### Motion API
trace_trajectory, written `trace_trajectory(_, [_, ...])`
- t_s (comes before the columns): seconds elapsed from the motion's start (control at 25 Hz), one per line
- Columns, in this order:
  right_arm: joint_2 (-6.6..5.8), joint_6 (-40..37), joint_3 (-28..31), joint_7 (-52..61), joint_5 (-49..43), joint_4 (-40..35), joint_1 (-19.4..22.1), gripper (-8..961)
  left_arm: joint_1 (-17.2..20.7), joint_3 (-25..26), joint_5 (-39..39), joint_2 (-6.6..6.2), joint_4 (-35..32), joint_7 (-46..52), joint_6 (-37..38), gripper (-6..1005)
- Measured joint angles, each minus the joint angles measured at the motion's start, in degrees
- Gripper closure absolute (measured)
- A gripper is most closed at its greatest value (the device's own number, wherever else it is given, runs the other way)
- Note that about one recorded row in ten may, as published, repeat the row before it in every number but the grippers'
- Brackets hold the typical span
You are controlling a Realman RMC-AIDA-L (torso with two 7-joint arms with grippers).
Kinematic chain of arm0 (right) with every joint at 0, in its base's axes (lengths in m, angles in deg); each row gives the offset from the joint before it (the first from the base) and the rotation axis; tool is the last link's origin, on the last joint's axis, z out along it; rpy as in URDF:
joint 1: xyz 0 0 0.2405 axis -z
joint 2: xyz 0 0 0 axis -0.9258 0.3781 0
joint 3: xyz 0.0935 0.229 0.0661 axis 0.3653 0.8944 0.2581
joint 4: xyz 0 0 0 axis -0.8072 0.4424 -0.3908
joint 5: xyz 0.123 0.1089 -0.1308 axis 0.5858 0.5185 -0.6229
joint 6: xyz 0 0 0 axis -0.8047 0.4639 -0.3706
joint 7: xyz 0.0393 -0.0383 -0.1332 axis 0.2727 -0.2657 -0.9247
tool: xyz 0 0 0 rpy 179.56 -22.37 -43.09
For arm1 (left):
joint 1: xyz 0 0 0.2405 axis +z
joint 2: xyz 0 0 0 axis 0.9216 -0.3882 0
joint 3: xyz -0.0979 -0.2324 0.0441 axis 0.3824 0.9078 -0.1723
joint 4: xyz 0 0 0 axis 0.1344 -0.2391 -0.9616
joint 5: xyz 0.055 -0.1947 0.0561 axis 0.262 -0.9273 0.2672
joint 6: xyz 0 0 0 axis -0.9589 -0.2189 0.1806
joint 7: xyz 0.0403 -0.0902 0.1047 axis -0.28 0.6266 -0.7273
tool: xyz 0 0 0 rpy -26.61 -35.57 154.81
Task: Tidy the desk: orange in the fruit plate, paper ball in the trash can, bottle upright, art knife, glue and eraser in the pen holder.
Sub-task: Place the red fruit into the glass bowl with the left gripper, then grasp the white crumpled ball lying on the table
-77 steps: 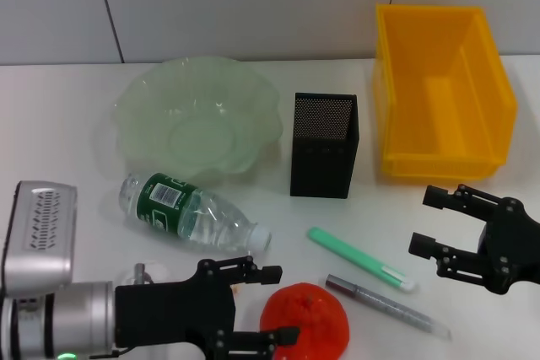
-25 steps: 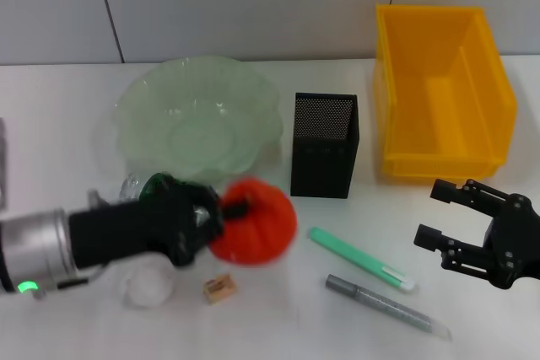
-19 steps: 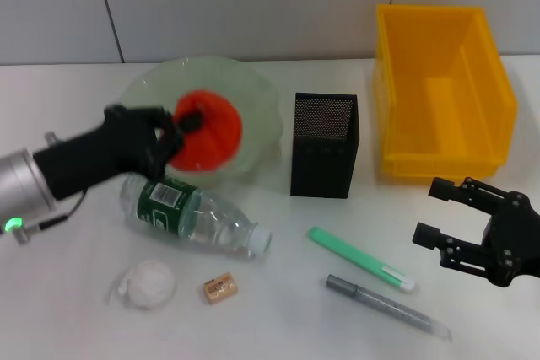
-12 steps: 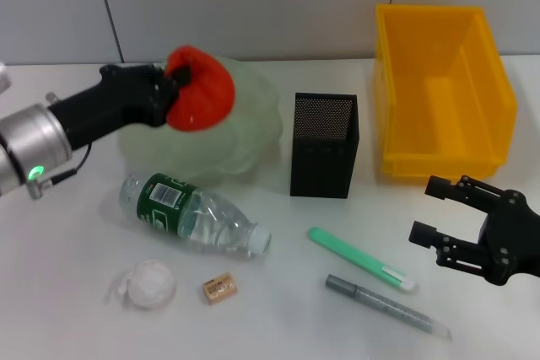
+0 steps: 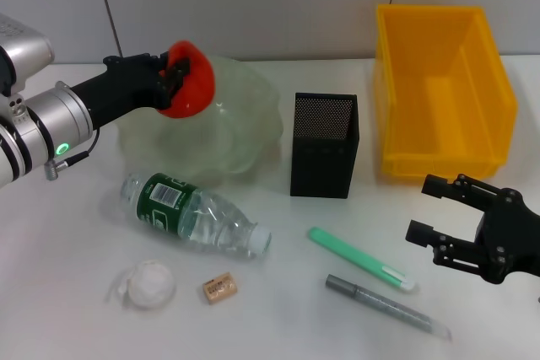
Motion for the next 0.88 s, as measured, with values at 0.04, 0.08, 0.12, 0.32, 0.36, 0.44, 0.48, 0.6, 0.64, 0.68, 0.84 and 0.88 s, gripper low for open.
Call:
trace_trajectory(0.04, [0.0,0.0,0.01,0.04,-0.07,0.0,-0.02,197,0.0,0.0,-0.11,0.0,0.0,0.0,0.05,904])
trace_trajectory(0.08, [0.0,0.0,0.0,0.14,-0.15,0.0,-0.06,197,0.11,0.02,-0.55,0.0,0.02,0.0,0.33,860])
trace_trajectory(0.12, [0.0,0.0,-0.03,0.18,-0.15,0.0,-0.08,197,0.21,0.02,-0.86,0.0,0.02,0.0,0.62,817])
trace_trajectory(0.32, [0.01,-0.03,-0.16,0.35,-0.3,0.0,-0.13,197,0.95,0.0,-1.35,-0.03,0.03,-0.2,2.95,511])
trace_trajectory(0.36, [0.01,-0.03,-0.16,0.35,-0.3,0.0,-0.13,197,1.16,0.0,-1.36,-0.05,0.02,-0.45,3.67,493])
trace_trajectory(0.44, [-0.01,-0.17,-0.18,0.76,-0.35,0.02,-0.15,197,1.63,-0.03,-1.36,-0.1,0.03,-1.1,5.44,457])
trace_trajectory(0.48, [-0.1,-0.27,-0.18,1.3,-0.36,0.23,-0.14,197,3.31,-0.15,-1.15,-0.29,-0.19,-2.7,10.54,439])
trace_trajectory(0.6, [-0.3,-0.4,-0.15,2.42,-0.36,0.92,0.05,198,5.83,-1.27,-0.44,-0.59,-1.8,-3.05,16.26,385])
trace_trajectory(0.64, [-0.36,-0.49,-0.05,2.84,-0.36,1.31,0.24,198,7.62,-2.45,0.03,-0.74,-3.25,-2.73,19.15,367])
trace_trajectory(0.68, [-0.39,-0.65,0.03,3.15,-0.36,1.92,0.66,198,11.38,-5.48,0.87,-0.85,-7.62,-1.46,23.34,349])
trace_trajectory(0.84, [-0.34,-0.7,0.02,3.16,-0.36,2.33,1.1,198,19.42,-11.46,1.33,-0.76,-16.97,0.43,27.55,262])
trace_trajectory(0.88, [-0.33,-0.7,0.03,3.16,-0.36,2.35,1.15,198,23.87,-14.61,1.36,-0.71,-21.93,1.17,28.71,236])
